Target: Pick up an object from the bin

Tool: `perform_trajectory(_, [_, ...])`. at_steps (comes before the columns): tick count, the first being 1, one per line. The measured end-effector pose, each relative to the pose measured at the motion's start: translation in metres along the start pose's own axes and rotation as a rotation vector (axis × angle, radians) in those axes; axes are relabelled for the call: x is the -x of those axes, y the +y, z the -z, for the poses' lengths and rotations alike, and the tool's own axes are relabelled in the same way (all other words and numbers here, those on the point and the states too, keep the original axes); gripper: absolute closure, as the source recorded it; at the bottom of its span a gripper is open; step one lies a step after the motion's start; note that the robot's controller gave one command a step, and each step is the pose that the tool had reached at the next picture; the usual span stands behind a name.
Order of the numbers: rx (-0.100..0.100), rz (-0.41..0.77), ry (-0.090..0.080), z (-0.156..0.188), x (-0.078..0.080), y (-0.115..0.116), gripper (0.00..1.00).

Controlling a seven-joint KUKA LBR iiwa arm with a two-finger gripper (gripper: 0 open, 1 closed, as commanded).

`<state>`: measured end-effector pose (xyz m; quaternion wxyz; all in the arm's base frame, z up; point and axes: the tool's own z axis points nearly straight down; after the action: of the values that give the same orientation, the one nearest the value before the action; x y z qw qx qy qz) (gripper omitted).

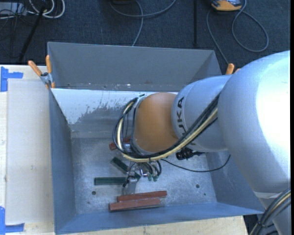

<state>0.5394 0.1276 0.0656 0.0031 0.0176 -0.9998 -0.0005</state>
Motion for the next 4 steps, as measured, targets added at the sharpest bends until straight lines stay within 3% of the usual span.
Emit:
perform_trajectory(1, [-0.001, -0.005, -0.006, 0.004, 0.002, -0.002, 1.0])
perform_trajectory(2, [-0.001, 0.144, -0.007, 0.004, 0.01, -0.021, 1.0])
perform_trajectory(3, [-0.002, 0.153, 0.001, 0.022, -0.053, -0.028, 1.0])
perform_trajectory(4, [0.0, 0.173, -0.012, 0.117, -0.068, -0.012, 1.0])
